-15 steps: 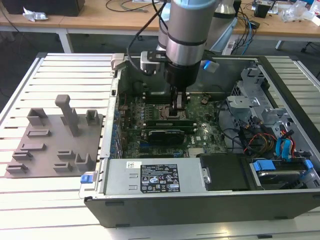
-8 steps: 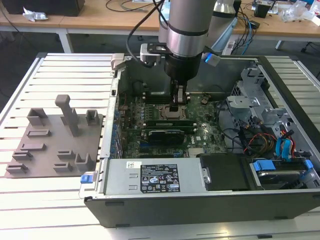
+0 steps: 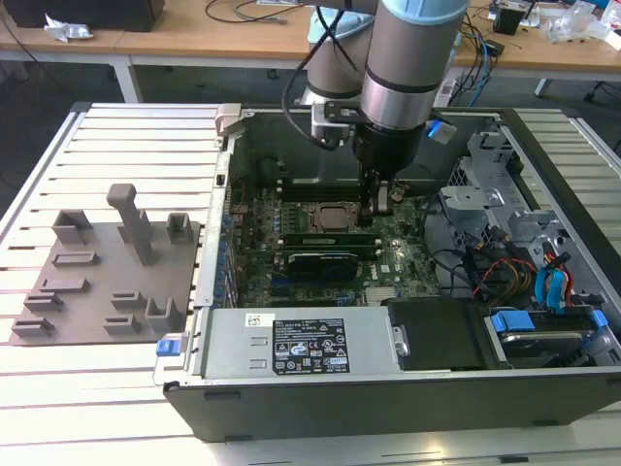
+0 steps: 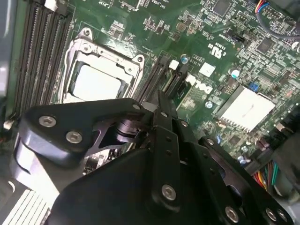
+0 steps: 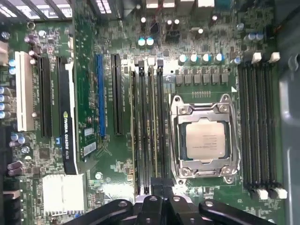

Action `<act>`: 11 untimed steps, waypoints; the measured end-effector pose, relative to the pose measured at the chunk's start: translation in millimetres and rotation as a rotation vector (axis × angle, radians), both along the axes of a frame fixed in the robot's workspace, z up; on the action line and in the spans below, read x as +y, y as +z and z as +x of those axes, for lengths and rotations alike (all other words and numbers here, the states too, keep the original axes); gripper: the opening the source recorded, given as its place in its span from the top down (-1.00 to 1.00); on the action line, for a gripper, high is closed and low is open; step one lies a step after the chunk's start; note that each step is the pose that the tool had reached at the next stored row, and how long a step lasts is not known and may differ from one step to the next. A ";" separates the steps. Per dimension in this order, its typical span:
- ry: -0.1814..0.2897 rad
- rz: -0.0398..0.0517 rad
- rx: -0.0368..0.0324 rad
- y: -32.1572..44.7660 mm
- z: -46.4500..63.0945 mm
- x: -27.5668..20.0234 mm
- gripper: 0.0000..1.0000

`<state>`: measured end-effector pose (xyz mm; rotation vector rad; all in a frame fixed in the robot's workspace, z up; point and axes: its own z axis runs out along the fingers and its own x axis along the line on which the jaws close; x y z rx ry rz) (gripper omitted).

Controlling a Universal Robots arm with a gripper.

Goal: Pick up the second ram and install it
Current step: 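Press down the second ram until it locks into place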

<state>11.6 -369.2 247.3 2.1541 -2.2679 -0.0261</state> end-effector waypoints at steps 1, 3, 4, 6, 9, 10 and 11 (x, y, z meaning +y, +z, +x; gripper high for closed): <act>0.000 -0.0001 0.0001 -6.0 1.3 -0.7 0.80; 0.000 0.0000 0.0000 -10.2 3.0 -0.8 0.80; 0.000 -0.0001 0.0001 -13.0 3.8 -0.8 0.80; 0.000 0.0010 -0.0009 -17.8 4.6 -0.7 0.80; 0.000 0.0002 -0.0054 -8.3 -0.1 -0.7 0.80; 0.000 0.0000 -0.0065 -8.2 -6.4 -0.8 0.80; 0.000 -0.0001 -0.0077 -8.2 -15.1 -0.8 0.80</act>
